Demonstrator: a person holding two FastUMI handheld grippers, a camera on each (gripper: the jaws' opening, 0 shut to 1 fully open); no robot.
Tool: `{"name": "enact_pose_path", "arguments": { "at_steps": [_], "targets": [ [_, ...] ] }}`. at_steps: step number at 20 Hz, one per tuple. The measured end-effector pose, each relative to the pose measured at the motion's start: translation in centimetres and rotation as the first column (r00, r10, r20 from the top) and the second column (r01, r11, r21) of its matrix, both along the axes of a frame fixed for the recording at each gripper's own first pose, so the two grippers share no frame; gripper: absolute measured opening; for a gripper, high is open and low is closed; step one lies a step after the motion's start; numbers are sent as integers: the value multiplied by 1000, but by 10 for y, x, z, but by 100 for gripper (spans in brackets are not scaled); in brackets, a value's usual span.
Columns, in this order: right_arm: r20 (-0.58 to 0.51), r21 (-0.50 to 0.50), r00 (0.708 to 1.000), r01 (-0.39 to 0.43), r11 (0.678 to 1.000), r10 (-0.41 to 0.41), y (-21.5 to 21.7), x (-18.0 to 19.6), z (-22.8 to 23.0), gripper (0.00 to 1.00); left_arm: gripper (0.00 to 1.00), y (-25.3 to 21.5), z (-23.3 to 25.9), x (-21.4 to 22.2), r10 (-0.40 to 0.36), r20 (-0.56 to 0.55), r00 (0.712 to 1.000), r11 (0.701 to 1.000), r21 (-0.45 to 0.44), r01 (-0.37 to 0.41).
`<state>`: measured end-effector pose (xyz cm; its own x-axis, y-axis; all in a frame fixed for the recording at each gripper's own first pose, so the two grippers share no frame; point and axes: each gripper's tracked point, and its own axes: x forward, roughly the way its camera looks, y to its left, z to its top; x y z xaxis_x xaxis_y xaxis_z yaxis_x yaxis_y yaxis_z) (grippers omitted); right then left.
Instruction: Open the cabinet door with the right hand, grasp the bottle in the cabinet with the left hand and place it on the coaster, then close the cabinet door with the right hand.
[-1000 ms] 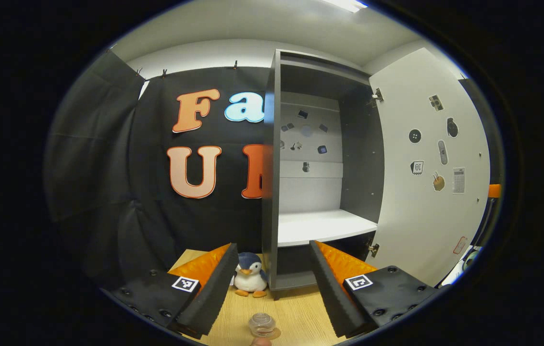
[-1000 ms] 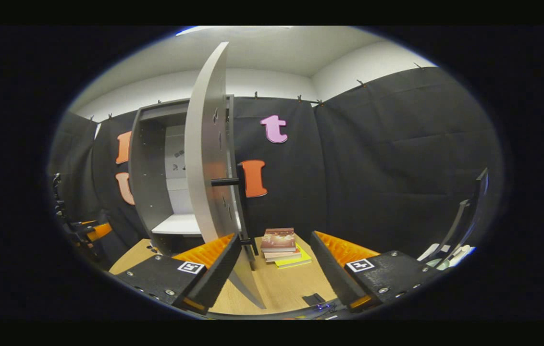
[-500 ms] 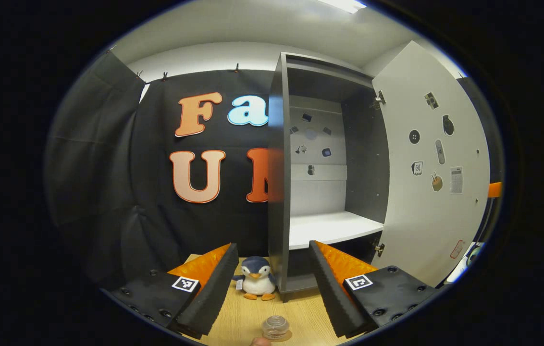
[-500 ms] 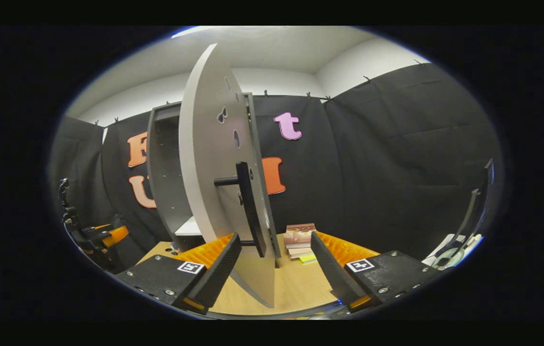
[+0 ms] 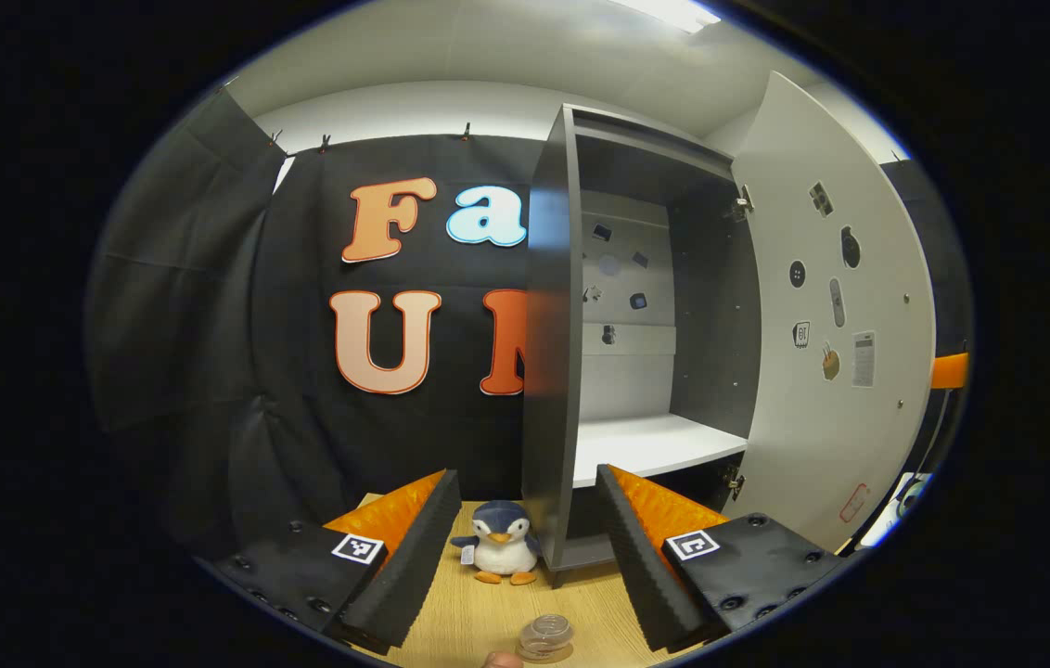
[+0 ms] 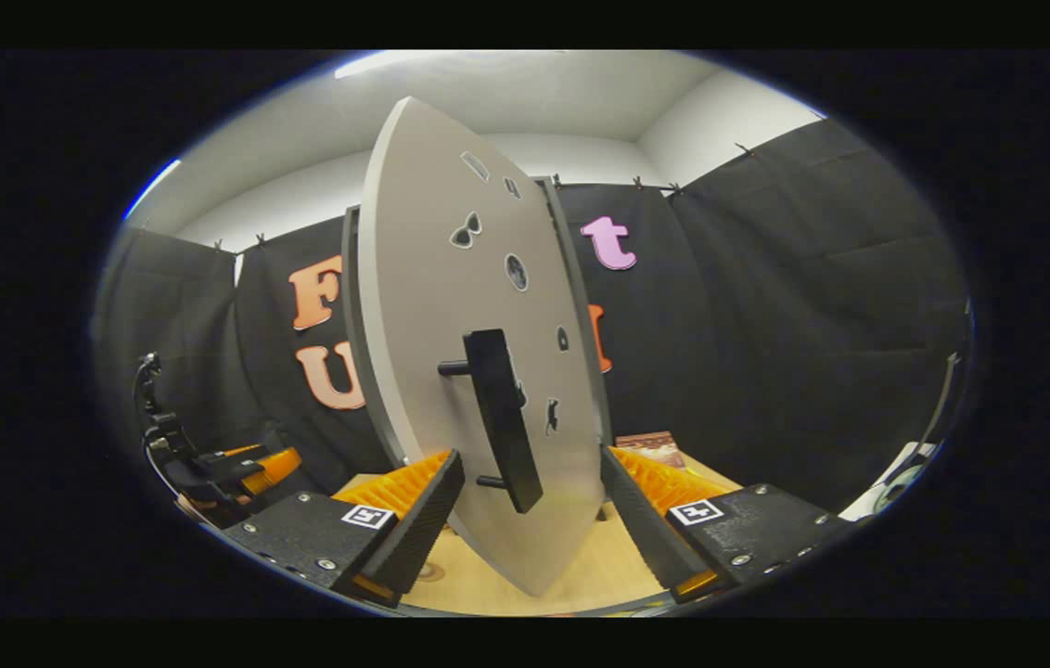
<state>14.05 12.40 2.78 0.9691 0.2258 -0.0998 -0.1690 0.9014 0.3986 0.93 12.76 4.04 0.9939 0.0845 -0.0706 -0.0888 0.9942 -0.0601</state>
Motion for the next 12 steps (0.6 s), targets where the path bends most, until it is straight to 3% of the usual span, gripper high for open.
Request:
{"name": "enact_pose_path", "arguments": {
  "at_steps": [4,5,7,9,11,12],
  "targets": [
    [-13,45,1000,-12,999,13,14,3,5,93,95,31,-5,-8,42,-8,999,999,3,-42],
    [-13,62,999,-42,997,43,22,6,5,87,94,38,-5,-10,53,-6,999,999,1,-53],
    [-13,88,996,-89,992,90,38,5,8,100,94,48,-4,-14,72,-5,997,997,-6,-72],
    [-5,87,992,-127,988,128,44,11,9,95,94,56,-5,-13,88,-3,996,996,-9,-88],
    [7,78,988,-154,985,154,50,13,11,95,94,62,-6,-15,98,-6,995,995,-11,-98],
    [16,72,987,-162,984,161,51,14,12,100,95,65,-7,-16,104,-7,995,994,-10,-104]
  ]
}}
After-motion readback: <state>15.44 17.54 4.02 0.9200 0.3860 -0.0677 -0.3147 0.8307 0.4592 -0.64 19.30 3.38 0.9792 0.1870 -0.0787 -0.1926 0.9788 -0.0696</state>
